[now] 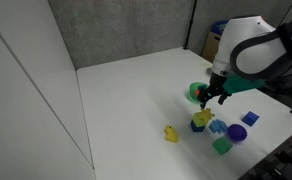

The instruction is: Remove the yellow toy from the green block and put it in the green bowl

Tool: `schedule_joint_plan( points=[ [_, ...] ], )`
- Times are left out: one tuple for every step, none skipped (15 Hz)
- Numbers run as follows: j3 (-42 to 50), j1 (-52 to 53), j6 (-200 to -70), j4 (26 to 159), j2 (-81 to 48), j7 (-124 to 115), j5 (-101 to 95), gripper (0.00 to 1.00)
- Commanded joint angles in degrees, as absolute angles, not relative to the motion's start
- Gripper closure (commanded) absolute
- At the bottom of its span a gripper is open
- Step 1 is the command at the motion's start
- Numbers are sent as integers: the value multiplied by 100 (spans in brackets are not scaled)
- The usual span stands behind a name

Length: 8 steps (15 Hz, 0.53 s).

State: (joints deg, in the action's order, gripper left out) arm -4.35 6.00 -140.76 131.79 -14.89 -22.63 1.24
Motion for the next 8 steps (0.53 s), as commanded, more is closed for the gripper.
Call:
schedule_joint_plan(
  points=[
    [-211, 808, -14056, 12812, -1958, -2593, -89, 0],
    [-172, 848, -14044, 12753, -2043, -2623, -106, 0],
    [-139, 886, -14030, 12702, -2115, -2635, -92, 0],
    [-107, 926, -14016, 12653, -2168, -2652, -83, 0],
    [-90, 952, -14005, 12619, -2209, -2650, -58, 10],
    [-73, 978, -13999, 12590, -2240, -2651, -50, 27],
    [-55, 1003, -14001, 12567, -2266, -2654, -52, 34],
    [-38, 1022, -13994, 12548, -2282, -2655, -53, 44]
  ],
)
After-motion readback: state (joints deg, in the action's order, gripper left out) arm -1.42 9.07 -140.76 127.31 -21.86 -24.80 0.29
